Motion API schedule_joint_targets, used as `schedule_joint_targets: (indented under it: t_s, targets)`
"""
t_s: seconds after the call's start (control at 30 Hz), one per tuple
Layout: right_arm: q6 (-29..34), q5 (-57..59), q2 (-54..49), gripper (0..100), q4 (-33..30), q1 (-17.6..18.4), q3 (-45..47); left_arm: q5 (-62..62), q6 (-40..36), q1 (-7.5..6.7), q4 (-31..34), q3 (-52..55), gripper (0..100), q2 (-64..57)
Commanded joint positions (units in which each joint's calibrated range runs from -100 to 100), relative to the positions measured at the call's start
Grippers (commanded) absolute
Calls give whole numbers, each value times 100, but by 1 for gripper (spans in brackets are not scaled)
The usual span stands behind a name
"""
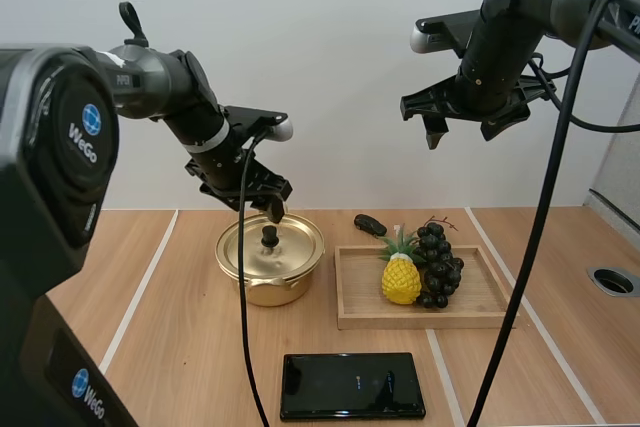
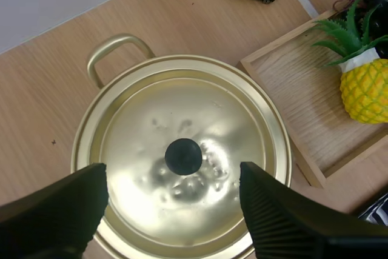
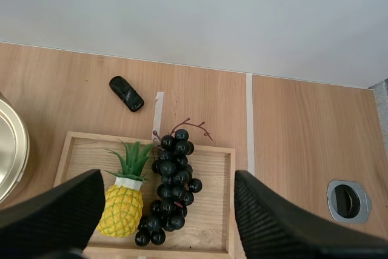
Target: Open the pot, put the grape inside, and close it
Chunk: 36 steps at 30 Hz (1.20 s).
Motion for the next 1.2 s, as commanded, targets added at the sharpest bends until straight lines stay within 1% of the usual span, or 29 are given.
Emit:
schedule_joint_targets:
  t_s: [0.0, 0.1, 0.4, 0.73, 1.17]
  targets:
    - [-38, 12, -55, 100, -13, 0, 19, -108, 158, -17, -366, 19, 100, 83]
    - [-38, 12, -55, 100, -13, 0, 19, -108, 250, -17, -489, 19, 100, 209]
    - [-38, 12, -55, 100, -13, 0, 19, -256, 286, -17, -556, 19, 100, 586]
    - [-38, 12, -55, 100, -13, 0, 19, -946, 286, -17, -556, 19, 100, 657]
    - [-38, 12, -55, 100, -13, 0, 19, -736, 335, -17, -571, 19, 100, 960]
